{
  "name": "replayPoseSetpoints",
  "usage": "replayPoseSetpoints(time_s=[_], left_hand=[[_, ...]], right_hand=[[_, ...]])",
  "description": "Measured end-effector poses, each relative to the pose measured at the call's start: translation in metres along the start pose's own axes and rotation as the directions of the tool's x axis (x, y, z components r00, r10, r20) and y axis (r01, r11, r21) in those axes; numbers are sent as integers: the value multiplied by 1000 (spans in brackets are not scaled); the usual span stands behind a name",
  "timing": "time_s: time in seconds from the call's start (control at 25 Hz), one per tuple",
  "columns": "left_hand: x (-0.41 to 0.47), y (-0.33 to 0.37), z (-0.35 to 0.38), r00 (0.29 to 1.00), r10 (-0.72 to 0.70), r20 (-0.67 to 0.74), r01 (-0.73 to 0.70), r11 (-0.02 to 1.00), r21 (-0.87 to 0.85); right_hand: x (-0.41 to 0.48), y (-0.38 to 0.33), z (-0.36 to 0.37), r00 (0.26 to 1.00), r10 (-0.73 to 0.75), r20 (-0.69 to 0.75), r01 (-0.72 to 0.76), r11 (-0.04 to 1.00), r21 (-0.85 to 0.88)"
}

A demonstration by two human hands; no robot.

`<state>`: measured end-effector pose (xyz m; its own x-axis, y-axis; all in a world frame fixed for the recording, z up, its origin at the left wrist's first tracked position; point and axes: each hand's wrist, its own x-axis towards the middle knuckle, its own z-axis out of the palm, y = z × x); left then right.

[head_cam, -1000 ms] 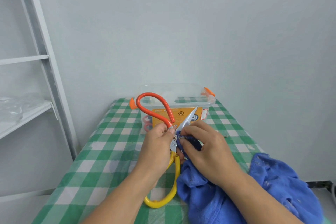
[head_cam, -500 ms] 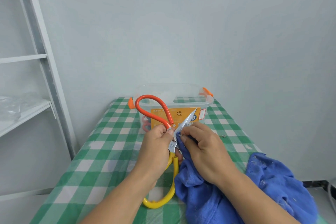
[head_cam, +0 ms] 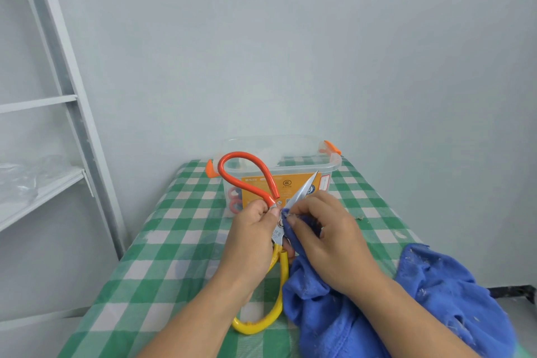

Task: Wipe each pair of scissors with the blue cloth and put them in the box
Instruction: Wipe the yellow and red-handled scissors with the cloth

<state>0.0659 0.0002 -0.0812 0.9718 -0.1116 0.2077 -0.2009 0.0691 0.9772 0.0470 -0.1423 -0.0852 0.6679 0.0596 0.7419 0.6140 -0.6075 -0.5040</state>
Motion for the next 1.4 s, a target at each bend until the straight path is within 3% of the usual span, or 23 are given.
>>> replayPoseSetpoints(time_s=[0.12, 0.28, 0.4, 0.52, 0.68, 0.76, 0.88, 1.08, 1.28, 1.4], left_hand=[[1, -2, 1, 1000, 12, -1, -12, 1000, 9], [1, -2, 2, 1000, -1, -11, 1, 1000, 12], [-1, 1, 3, 1000, -13, -17, 13, 1000, 11], [-2, 3, 2, 1000, 2, -6, -2, 1000, 4], [-3, 2, -1, 1000, 12, -11, -11, 998, 58], [-3, 2, 0, 999, 11, -35, -8, 997, 83], [-3, 1, 2, 999, 3, -38, 0, 995, 102], [-9, 6, 9, 995, 96, -11, -91, 970, 227], [-6, 0, 8, 999, 44, 14, -46, 991, 128], [-5, 1, 7, 999, 28, 16, -29, 997, 66]], right_hand=[[2, 5, 0, 998, -44, 37, 46, 996, -80], [-2, 5, -6, 983, 174, 52, -171, 983, -70], [1, 2, -12, 943, 330, -36, -309, 912, 270], [7, -7, -11, 943, 333, -12, -292, 843, 451], [8, -9, 2, 922, 387, 0, -374, 892, 255], [10, -7, 5, 860, 509, 17, -494, 825, 274], [13, -9, 3, 776, 614, 143, -606, 665, 436], [23, 2, -6, 798, 601, -35, -545, 746, 382], [23, 4, -11, 789, 610, -80, -492, 704, 513], [23, 9, -19, 785, 613, -89, -412, 625, 663]])
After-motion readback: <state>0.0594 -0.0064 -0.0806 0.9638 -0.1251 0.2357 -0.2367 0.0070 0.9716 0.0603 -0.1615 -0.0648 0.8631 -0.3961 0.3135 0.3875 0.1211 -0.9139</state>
